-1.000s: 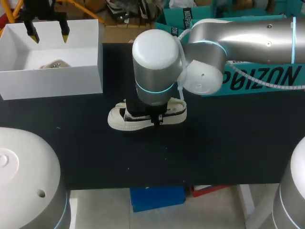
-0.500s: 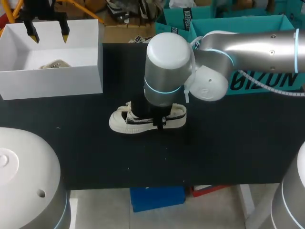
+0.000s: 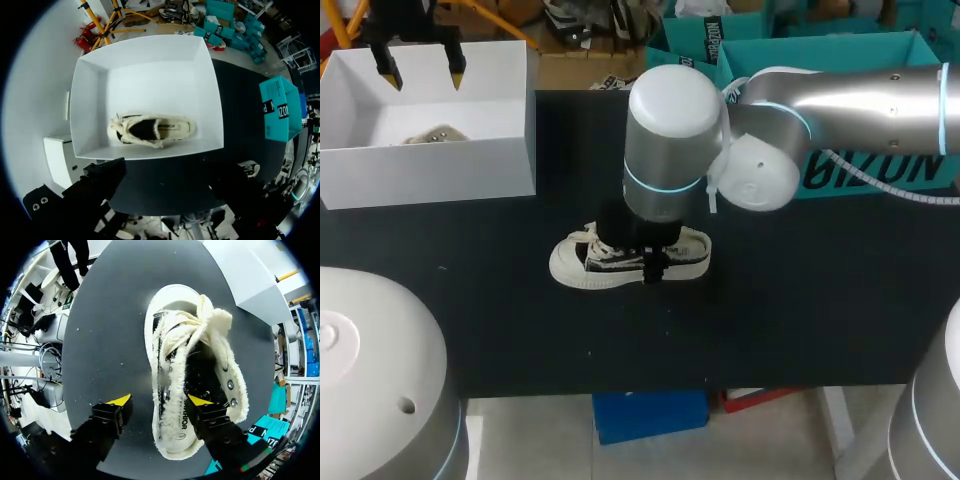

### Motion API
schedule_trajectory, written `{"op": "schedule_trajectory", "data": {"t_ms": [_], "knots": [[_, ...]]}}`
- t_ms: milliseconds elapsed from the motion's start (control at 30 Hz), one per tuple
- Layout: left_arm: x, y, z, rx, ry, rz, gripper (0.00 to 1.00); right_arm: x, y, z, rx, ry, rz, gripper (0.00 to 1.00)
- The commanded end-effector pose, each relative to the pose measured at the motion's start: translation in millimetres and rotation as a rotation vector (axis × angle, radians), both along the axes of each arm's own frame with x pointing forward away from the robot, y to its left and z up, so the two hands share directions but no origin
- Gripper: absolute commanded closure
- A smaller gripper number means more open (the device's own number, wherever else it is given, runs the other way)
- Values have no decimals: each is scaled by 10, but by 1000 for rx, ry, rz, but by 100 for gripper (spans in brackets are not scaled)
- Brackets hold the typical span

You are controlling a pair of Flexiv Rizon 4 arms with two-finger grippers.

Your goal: Take the shoe out of the shoebox, open the shoe tongue, remove and reinsert the insole, then place the shoe into the shoebox

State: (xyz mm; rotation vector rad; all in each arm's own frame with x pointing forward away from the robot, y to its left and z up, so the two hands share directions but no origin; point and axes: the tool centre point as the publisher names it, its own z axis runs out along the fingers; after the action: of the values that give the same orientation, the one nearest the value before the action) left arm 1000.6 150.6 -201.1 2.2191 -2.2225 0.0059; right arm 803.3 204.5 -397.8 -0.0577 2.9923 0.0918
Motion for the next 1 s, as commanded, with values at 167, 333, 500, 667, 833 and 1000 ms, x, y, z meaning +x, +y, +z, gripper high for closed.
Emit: {"op": "schedule_trajectory", "data": {"t_ms": [167,333,500,667,833,1000], "knots": [[-3,-2,5,1,2,1,0,95,-121,358,29,66,-2,0],[-3,-2,5,1,2,1,0,148,-171,548,48,60,6,0],[-3,-2,5,1,2,1,0,202,-229,681,114,31,38,0],[-3,-2,5,1,2,1,0,237,-266,751,207,0,77,0],[-3,-2,5,1,2,1,0,266,-302,796,306,-25,114,0],[-3,-2,5,1,2,1,0,285,-378,816,431,-14,157,0]]}}
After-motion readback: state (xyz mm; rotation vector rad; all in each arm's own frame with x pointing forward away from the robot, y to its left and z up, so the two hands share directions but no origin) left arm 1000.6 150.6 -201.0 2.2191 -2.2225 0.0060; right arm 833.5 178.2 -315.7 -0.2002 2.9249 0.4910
